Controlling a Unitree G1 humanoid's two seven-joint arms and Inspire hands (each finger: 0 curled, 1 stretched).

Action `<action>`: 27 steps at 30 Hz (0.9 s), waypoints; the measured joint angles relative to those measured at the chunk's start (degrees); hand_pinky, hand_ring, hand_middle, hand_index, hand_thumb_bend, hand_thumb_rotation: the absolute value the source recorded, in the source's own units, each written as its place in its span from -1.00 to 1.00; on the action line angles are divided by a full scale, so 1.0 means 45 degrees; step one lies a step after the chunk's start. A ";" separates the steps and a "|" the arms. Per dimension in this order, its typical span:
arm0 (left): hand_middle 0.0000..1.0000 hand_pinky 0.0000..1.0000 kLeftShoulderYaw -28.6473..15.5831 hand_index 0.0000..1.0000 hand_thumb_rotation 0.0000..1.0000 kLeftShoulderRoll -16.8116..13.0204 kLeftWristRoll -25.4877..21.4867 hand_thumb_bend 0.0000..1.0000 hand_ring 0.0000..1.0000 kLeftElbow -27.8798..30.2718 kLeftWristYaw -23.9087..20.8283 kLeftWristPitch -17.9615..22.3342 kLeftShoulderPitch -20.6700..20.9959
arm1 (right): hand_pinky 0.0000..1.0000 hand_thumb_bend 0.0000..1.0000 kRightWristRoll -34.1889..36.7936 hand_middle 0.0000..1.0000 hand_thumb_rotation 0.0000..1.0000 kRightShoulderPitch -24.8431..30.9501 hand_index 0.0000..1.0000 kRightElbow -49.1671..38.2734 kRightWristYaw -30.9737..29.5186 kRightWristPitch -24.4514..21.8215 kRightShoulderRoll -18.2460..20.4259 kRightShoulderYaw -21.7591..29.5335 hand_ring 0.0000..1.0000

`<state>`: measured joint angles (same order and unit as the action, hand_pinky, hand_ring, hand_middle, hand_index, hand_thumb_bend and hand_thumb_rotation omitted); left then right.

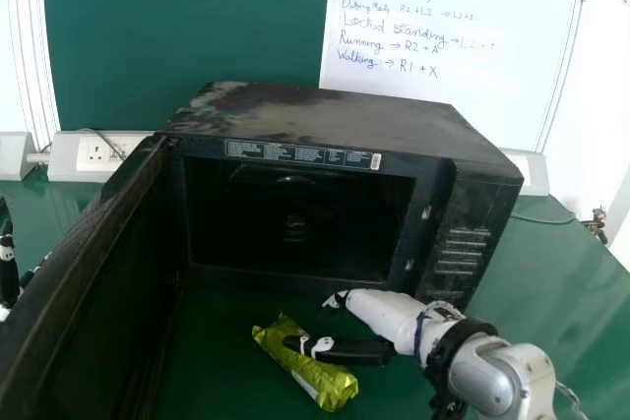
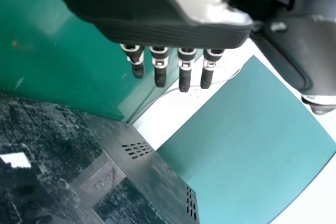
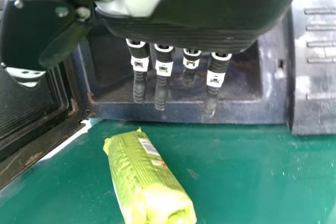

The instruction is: Put biscuit inside oven

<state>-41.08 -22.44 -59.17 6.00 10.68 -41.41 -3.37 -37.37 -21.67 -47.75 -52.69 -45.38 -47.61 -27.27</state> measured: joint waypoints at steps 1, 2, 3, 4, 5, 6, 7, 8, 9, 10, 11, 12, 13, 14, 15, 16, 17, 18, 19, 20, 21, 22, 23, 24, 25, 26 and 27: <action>0.58 0.38 0.0000 0.56 -0.98 0.0000 -0.0005 0.19 0.51 0.0012 -0.0032 0.0000 -0.0001 | 0.42 0.87 -0.0050 0.63 0.03 0.0016 0.65 0.0019 -0.0060 0.0001 0.0071 0.0000 0.56; 0.58 0.38 0.0000 0.57 -0.99 0.0001 -0.0013 0.20 0.51 0.0023 -0.0080 -0.0003 -0.0003 | 0.43 0.88 -0.0121 0.63 0.02 0.0025 0.64 0.0050 -0.0106 0.0000 0.0138 -0.0001 0.56; 0.58 0.39 -0.0001 0.56 -0.99 0.0000 -0.0028 0.19 0.51 0.0027 -0.0115 -0.0012 -0.0003 | 0.41 0.88 -0.0235 0.62 0.01 0.0027 0.63 0.0080 -0.0145 -0.0001 0.0206 -0.0006 0.56; 0.58 0.38 -0.0001 0.56 -0.99 0.0000 -0.0054 0.20 0.51 0.0032 -0.0144 -0.0039 -0.0003 | 0.41 0.89 -0.0348 0.62 -0.01 0.0027 0.62 0.0115 -0.0199 -0.0004 0.0252 -0.0020 0.55; 0.57 0.37 0.0000 0.56 -0.98 0.0001 -0.0089 0.19 0.50 0.0036 -0.0190 -0.0067 -0.0004 | 0.40 0.89 -0.0480 0.61 -0.02 0.0027 0.62 0.0181 -0.0285 -0.0008 0.0306 -0.0049 0.54; 0.57 0.37 -0.0001 0.55 -0.98 0.0001 -0.0105 0.18 0.50 0.0044 -0.0226 -0.0084 -0.0006 | 0.39 0.90 -0.0609 0.61 -0.04 0.0027 0.62 0.0268 -0.0372 -0.0014 0.0365 -0.0100 0.53; 0.57 0.38 -0.0001 0.56 -0.97 0.0000 -0.0107 0.15 0.51 0.0051 -0.0236 -0.0086 -0.0010 | 0.41 0.91 -0.0751 0.62 -0.06 0.0027 0.62 0.0341 -0.0485 -0.0026 0.0443 -0.0159 0.54; 0.57 0.38 0.0000 0.56 -0.96 0.0000 -0.0107 0.15 0.51 0.0058 -0.0231 -0.0086 -0.0015 | 0.44 0.91 -0.0869 0.63 -0.08 0.0027 0.62 0.0386 -0.0583 -0.0042 0.0533 -0.0223 0.55; 0.57 0.38 0.0000 0.55 -0.96 0.0000 -0.0107 0.17 0.51 0.0066 -0.0229 -0.0086 -0.0018 | 0.43 0.93 -0.0913 0.62 -0.09 0.0027 0.62 0.0429 -0.0675 -0.0045 0.0613 -0.0259 0.55; 0.57 0.38 0.0001 0.55 -0.96 0.0000 -0.0106 0.18 0.51 0.0074 -0.0228 -0.0085 -0.0025 | 0.42 0.95 -0.1007 0.61 -0.10 0.0027 0.61 0.0473 -0.0790 -0.0047 0.0685 -0.0296 0.54; 0.57 0.38 0.0001 0.55 -0.96 0.0000 -0.0106 0.19 0.51 0.0076 -0.0228 -0.0085 -0.0029 | 0.41 0.96 -0.1094 0.61 -0.12 0.0027 0.62 0.0519 -0.0852 -0.0045 0.0734 -0.0310 0.53; 0.57 0.38 0.0000 0.55 -0.96 0.0000 -0.0106 0.18 0.51 0.0076 -0.0228 -0.0085 -0.0029 | 0.40 0.97 -0.1180 0.61 -0.14 0.0026 0.62 0.0582 -0.0940 -0.0045 0.0765 -0.0311 0.53; 0.56 0.38 0.0000 0.56 -0.96 0.0000 -0.0105 0.18 0.50 0.0075 -0.0226 -0.0085 -0.0030 | 0.39 0.99 -0.1289 0.61 -0.15 0.0027 0.62 0.0662 -0.1035 -0.0039 0.0802 -0.0326 0.53; 0.56 0.37 0.0000 0.55 -0.97 0.0000 -0.0106 0.19 0.50 0.0074 -0.0222 -0.0085 -0.0029 | 0.39 1.00 -0.1412 0.61 -0.16 0.0026 0.62 0.0767 -0.1112 -0.0027 0.0847 -0.0362 0.53; 0.56 0.37 0.0000 0.55 -0.97 0.0000 -0.0107 0.19 0.50 0.0074 -0.0215 -0.0085 -0.0029 | 0.38 1.00 -0.1526 0.61 -0.18 0.0026 0.62 0.0845 -0.1206 -0.0013 0.0884 -0.0410 0.53; 0.56 0.37 0.0000 0.56 -0.98 0.0000 -0.0110 0.19 0.50 0.0074 -0.0213 -0.0085 -0.0030 | 0.38 1.00 -0.1643 0.60 -0.22 0.0030 0.61 0.0901 -0.1253 -0.0001 0.0956 -0.0445 0.54; 0.57 0.38 0.0000 0.56 -0.97 0.0000 -0.0112 0.19 0.50 0.0076 -0.0209 -0.0085 -0.0030 | 0.38 1.00 -0.1736 0.60 -0.23 0.0035 0.60 0.0949 -0.1262 0.0021 0.1029 -0.0469 0.54; 0.58 0.39 0.0000 0.57 -0.96 0.0000 -0.0114 0.18 0.51 0.0076 -0.0202 -0.0085 -0.0033 | 0.33 1.00 -0.1873 0.57 -0.25 0.0046 0.60 0.1002 -0.1281 0.0062 0.1099 -0.0497 0.52; 0.58 0.39 0.0000 0.57 -0.96 0.0000 -0.0114 0.18 0.51 0.0076 -0.0192 -0.0085 -0.0037 | 0.22 1.00 -0.2005 0.54 -0.26 0.0052 0.62 0.1082 -0.1320 0.0130 0.1142 -0.0538 0.45; 0.58 0.40 0.0000 0.58 -0.96 0.0000 -0.0114 0.17 0.52 0.0078 -0.0190 -0.0085 -0.0039 | 0.16 1.00 -0.2192 0.50 -0.27 0.0056 0.62 0.1187 -0.1396 0.0205 0.1190 -0.0587 0.40; 0.59 0.40 0.0000 0.58 -0.96 -0.0001 -0.0114 0.18 0.52 0.0079 -0.0187 -0.0085 -0.0039 | 0.06 1.00 -0.2387 0.44 -0.28 0.0059 0.62 0.1325 -0.1476 0.0245 0.1233 -0.0660 0.31; 0.58 0.39 0.0000 0.57 -0.97 -0.0001 -0.0113 0.20 0.51 0.0080 -0.0185 -0.0085 -0.0041 | 0.03 1.00 -0.2578 0.43 -0.29 0.0065 0.62 0.1426 -0.1560 0.0257 0.1284 -0.0736 0.29; 0.58 0.38 0.0000 0.57 -0.97 0.0000 -0.0113 0.21 0.51 0.0084 -0.0187 -0.0085 -0.0040 | 0.02 1.00 -0.2780 0.42 -0.30 0.0071 0.61 0.1502 -0.1665 0.0277 0.1365 -0.0794 0.28; 0.57 0.38 0.0001 0.57 -0.97 0.0000 -0.0113 0.21 0.50 0.0093 -0.0196 -0.0084 -0.0040 | 0.06 1.00 -0.2987 0.46 -0.31 0.0075 0.61 0.1583 -0.1744 0.0321 0.1484 -0.0850 0.33; 0.57 0.37 0.0001 0.56 -0.97 0.0000 -0.0113 0.22 0.50 0.0107 -0.0216 -0.0086 -0.0040 | 0.09 1.00 -0.3195 0.48 -0.32 0.0078 0.60 0.1659 -0.1815 0.0421 0.1584 -0.0895 0.37; 0.57 0.37 0.0000 0.57 -0.97 0.0000 -0.0114 0.22 0.50 0.0121 -0.0254 -0.0087 -0.0040 | 0.07 1.00 -0.3396 0.46 -0.33 0.0081 0.58 0.1750 -0.1900 0.0504 0.1666 -0.0935 0.35; 0.57 0.37 0.0000 0.57 -0.98 0.0001 -0.0116 0.21 0.50 0.0133 -0.0300 -0.0090 -0.0040 | 0.05 1.00 -0.3580 0.43 -0.33 0.0092 0.56 0.1830 -0.1989 0.0576 0.1733 -0.0963 0.33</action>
<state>-41.08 -22.44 -59.69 6.59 9.33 -41.82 -3.54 -53.48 -21.25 -39.52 -61.64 -42.78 -39.82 -31.60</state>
